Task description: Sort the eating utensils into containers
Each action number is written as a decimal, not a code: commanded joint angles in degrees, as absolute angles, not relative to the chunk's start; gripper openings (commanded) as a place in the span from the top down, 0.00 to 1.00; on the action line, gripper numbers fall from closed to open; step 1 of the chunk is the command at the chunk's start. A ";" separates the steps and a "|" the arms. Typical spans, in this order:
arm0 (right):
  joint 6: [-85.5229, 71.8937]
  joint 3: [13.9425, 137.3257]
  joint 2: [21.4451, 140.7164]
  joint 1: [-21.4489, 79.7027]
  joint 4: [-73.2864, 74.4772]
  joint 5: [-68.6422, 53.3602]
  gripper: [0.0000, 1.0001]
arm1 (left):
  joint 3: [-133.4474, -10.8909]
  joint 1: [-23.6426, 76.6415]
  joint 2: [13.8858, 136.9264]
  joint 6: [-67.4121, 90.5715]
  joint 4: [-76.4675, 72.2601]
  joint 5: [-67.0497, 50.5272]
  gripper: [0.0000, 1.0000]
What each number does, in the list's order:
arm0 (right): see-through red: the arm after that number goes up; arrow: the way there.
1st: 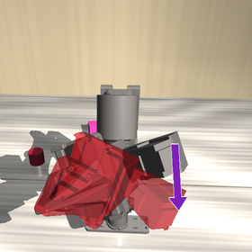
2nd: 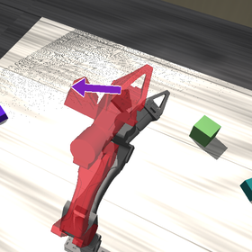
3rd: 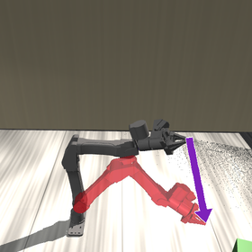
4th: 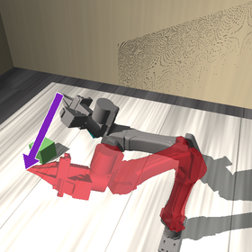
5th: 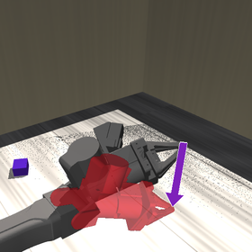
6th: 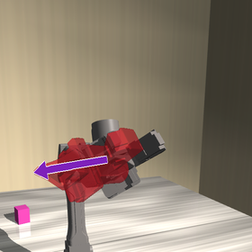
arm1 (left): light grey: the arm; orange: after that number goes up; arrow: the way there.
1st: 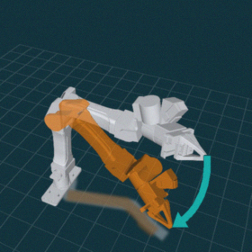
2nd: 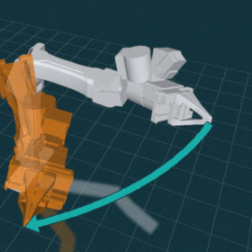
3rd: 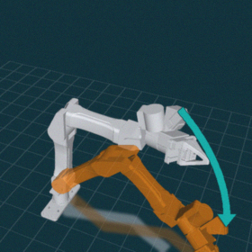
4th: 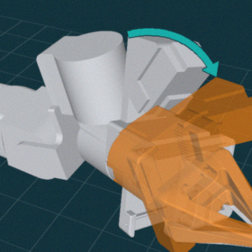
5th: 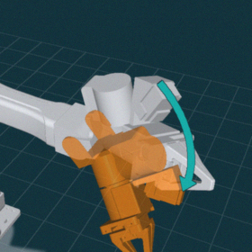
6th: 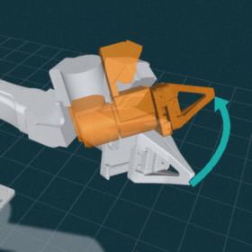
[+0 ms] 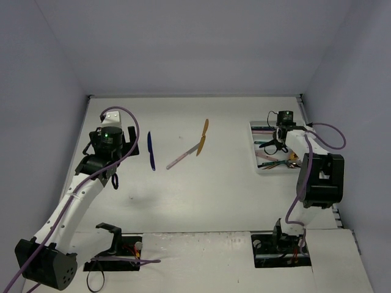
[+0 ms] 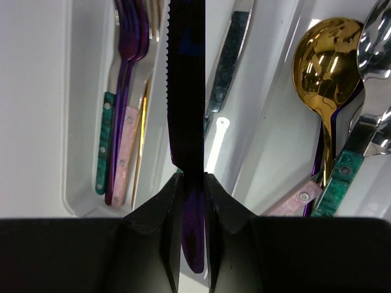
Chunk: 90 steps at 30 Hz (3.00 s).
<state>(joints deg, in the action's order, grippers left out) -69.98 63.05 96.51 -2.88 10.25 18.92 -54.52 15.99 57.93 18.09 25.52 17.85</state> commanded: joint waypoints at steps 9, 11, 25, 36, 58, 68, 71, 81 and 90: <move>-77.33 66.07 101.38 -2.75 6.94 19.36 1.00 | -55.96 15.56 56.60 18.11 23.52 18.02 0.03; -76.55 66.38 101.84 -2.64 6.77 18.61 0.98 | -55.90 15.56 56.54 18.11 23.47 17.95 0.03; -56.57 69.41 94.14 7.28 6.23 25.31 0.38 | -55.91 15.56 56.78 17.93 23.55 17.93 0.03; -22.75 82.60 105.87 22.94 4.43 17.49 0.37 | -55.90 15.56 57.19 17.87 23.61 17.75 0.03; -0.53 105.84 130.84 25.95 0.88 -3.43 0.39 | -55.92 15.64 58.49 17.67 23.66 17.53 0.03; -1.32 109.71 136.83 25.35 0.62 -0.23 0.41 | -55.99 15.63 58.90 17.67 23.82 17.38 0.03; -2.33 108.85 136.65 24.62 0.62 3.11 0.43 | -55.90 15.56 58.83 17.67 23.73 17.34 0.03; -5.11 98.25 129.75 21.45 -1.68 6.49 0.47 | -56.07 15.56 58.62 17.75 23.73 17.06 0.03; -7.91 80.44 117.31 22.02 -1.19 6.72 0.52 | -55.99 15.56 58.36 17.97 23.73 16.92 0.03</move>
<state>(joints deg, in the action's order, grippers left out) -6.55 86.82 124.95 21.34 -3.76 4.89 -54.52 15.99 59.02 18.03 25.54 17.32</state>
